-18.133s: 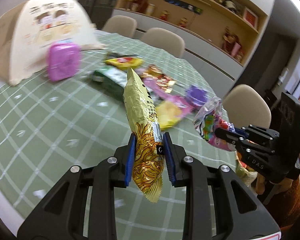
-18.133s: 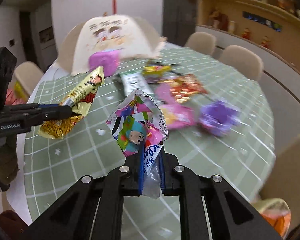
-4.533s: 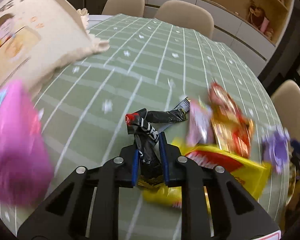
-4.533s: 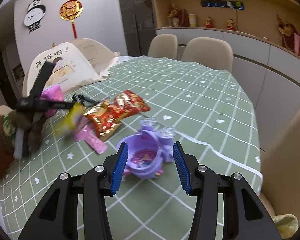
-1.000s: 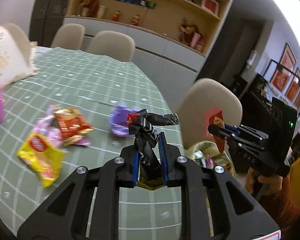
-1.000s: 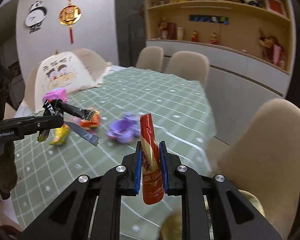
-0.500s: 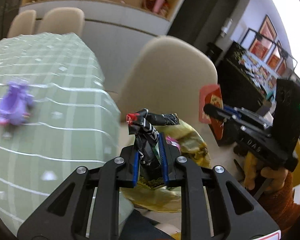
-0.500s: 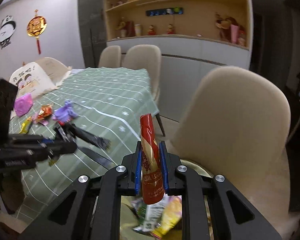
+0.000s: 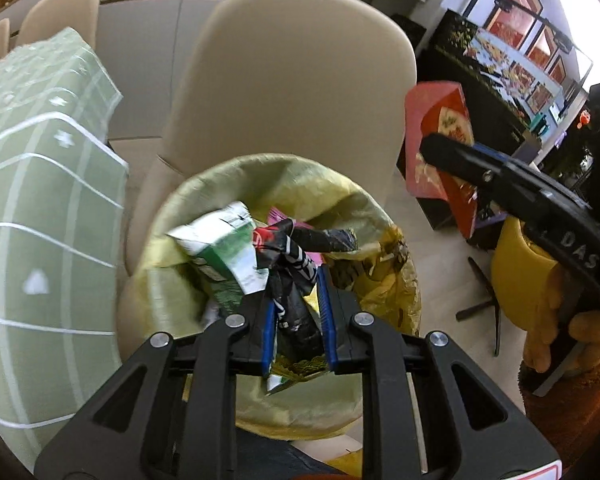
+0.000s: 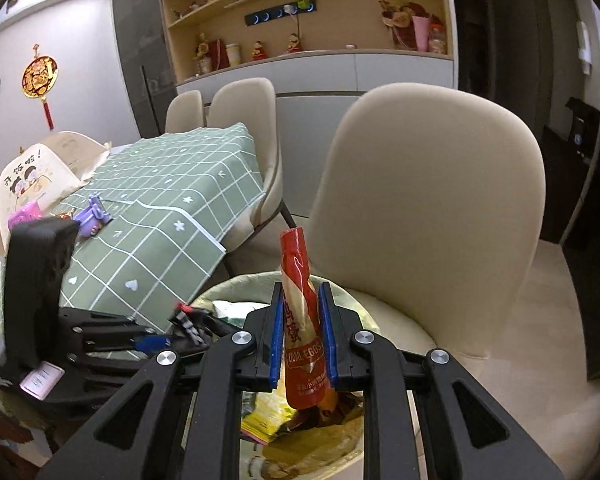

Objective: Collect trash
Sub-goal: 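Open both tools to drop the wrapper and red packet into the trash bag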

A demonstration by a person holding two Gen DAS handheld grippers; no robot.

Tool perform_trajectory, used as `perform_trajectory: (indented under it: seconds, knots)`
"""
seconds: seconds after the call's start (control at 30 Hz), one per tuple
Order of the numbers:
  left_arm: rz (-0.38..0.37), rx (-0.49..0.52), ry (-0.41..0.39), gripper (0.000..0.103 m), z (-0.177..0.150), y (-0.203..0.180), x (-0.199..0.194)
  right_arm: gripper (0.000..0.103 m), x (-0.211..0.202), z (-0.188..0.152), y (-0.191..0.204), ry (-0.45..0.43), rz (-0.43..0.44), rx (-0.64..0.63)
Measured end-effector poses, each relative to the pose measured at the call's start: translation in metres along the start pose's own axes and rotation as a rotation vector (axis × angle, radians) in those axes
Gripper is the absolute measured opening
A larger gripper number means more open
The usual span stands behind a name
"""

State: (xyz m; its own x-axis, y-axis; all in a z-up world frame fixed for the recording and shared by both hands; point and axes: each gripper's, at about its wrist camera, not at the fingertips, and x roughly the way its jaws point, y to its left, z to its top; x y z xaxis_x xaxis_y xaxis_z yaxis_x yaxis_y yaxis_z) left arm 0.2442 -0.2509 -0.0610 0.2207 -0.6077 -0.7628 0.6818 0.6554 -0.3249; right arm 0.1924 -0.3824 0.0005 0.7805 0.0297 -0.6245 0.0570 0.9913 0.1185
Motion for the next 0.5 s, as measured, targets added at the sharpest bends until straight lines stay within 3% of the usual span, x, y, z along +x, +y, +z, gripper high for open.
perform_trajectory:
  seconds: [0.1,0.27,0.5]
  knots:
    - [-0.016,-0.031,0.031,0.035,0.0,0.0,0.014,0.017,0.001,-0.003,-0.009,0.004,-0.004,0.015]
    - [0.036,-0.027,0.022,0.044,-0.002,0.001,0.009,0.017,0.008,-0.011,-0.018,0.026,0.025,0.048]
    - [0.101,-0.11,-0.071,0.049,-0.009,0.026,-0.04,0.017,0.037,-0.026,0.004,0.085,0.123,0.05]
